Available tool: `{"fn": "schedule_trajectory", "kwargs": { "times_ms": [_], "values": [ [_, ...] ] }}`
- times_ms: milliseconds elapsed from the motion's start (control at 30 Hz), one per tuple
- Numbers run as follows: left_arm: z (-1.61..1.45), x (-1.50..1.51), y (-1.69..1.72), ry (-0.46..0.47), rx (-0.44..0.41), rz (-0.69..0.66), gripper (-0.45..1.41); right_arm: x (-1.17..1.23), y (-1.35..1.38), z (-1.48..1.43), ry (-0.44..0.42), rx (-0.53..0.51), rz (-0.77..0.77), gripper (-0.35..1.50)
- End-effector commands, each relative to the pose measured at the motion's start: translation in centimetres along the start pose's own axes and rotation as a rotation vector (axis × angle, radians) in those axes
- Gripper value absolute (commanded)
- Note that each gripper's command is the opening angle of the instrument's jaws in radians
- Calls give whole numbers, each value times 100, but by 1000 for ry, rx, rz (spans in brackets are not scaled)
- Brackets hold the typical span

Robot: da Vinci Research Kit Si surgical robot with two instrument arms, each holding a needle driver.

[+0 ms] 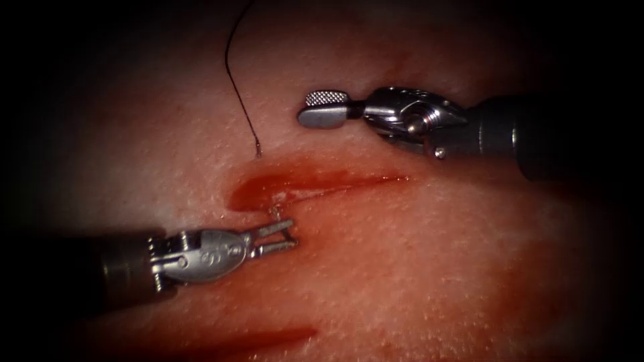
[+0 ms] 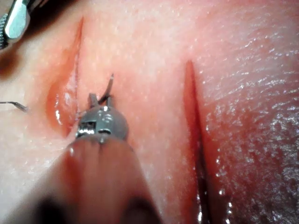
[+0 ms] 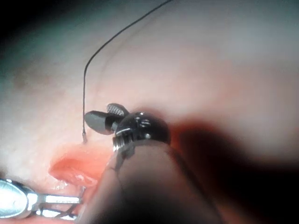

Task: Wound Closure
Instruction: Pull needle the rest of the way through with left gripper

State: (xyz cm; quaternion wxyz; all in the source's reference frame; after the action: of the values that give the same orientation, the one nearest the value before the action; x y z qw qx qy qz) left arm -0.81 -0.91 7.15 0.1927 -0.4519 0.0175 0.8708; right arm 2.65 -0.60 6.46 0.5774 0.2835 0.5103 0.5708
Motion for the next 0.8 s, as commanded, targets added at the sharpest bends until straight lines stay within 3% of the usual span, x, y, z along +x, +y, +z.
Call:
{"fn": "schedule_trajectory", "kwargs": {
  "times_ms": [33,200,333,567,800],
  "values": [
    [5,0,2,4,5,-17,-45,1,2,6,5,-9,0,-6],
    [-7,14,3,117,-67,-188,-45,-1,3,0,7,-18,-2,-8],
    [-19,36,0,225,-205,-358,-45,-7,1,0,11,-17,-6,-10],
    [-44,81,-12,309,-387,-529,-45,-14,3,1,0,-23,-17,-13],
    [-60,105,-21,408,-504,-691,-45,-22,8,2,-8,-27,1,-20]
  ]
}}
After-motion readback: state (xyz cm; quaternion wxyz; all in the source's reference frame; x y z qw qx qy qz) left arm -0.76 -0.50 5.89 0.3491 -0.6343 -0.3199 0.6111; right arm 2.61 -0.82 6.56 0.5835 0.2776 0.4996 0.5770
